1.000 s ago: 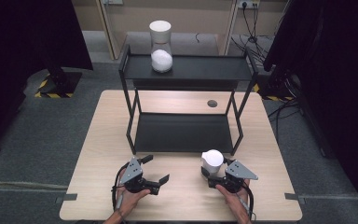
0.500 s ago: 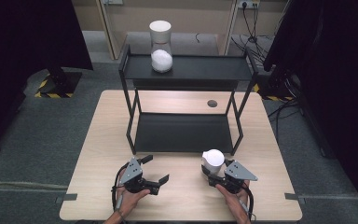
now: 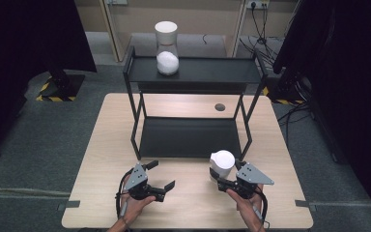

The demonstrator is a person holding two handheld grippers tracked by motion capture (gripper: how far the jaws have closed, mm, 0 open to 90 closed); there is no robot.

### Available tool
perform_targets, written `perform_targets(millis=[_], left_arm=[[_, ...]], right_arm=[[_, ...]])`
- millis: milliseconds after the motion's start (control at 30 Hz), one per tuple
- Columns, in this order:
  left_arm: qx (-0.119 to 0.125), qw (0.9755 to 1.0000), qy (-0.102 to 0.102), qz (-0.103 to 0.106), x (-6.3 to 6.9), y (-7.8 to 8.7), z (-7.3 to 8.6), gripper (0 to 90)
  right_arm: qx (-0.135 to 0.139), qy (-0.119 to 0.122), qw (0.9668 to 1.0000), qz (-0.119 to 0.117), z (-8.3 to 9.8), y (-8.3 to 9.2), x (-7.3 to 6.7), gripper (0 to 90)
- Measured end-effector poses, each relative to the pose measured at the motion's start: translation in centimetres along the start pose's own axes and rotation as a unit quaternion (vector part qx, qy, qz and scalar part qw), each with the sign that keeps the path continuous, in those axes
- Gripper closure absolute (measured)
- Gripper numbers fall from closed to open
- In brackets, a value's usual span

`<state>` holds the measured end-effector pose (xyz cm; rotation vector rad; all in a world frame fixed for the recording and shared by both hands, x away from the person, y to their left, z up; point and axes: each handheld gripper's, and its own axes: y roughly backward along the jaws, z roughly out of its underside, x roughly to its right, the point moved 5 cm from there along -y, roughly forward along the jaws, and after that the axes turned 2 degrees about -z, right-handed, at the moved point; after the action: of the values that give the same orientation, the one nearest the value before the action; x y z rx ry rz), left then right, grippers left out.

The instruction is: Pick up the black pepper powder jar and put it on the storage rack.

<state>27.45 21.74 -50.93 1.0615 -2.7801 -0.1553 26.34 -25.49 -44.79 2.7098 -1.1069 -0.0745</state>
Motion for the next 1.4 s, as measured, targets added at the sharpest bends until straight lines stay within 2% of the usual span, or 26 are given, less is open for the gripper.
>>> perform_targets(millis=[400, 467, 500, 867, 1233, 1400], left_arm=[[0.001, 1.0, 0.0, -0.002, 0.0, 0.0, 0.0, 0.3], [0.001, 1.0, 0.0, -0.002, 0.0, 0.0, 0.0, 0.3], [0.001, 1.0, 0.0, -0.002, 0.0, 0.0, 0.0, 0.3], [0.0, 1.0, 0.0, -0.002, 0.0, 0.0, 0.0, 0.3], [0.001, 1.0, 0.0, -0.002, 0.0, 0.0, 0.1, 0.3], [0.0, 1.0, 0.001, -0.002, 0.1, 0.0, 0.1, 0.3]], right_arm=[[0.009, 0.012, 0.9999, -0.009, -4.7, 0.4, 0.4, 30.7], [0.009, 0.018, 0.9997, -0.013, -6.0, 0.5, 0.6, 30.7], [0.009, 0.018, 0.9997, -0.013, -6.0, 0.5, 0.6, 30.7], [0.01, 0.027, 0.9989, -0.036, -10.8, -0.2, 1.2, 30.8], [0.007, 0.021, 0.9981, -0.058, -14.9, -1.0, 2.1, 30.8], [0.008, 0.02, 0.9979, -0.061, -16.7, -1.4, 2.6, 30.8]])
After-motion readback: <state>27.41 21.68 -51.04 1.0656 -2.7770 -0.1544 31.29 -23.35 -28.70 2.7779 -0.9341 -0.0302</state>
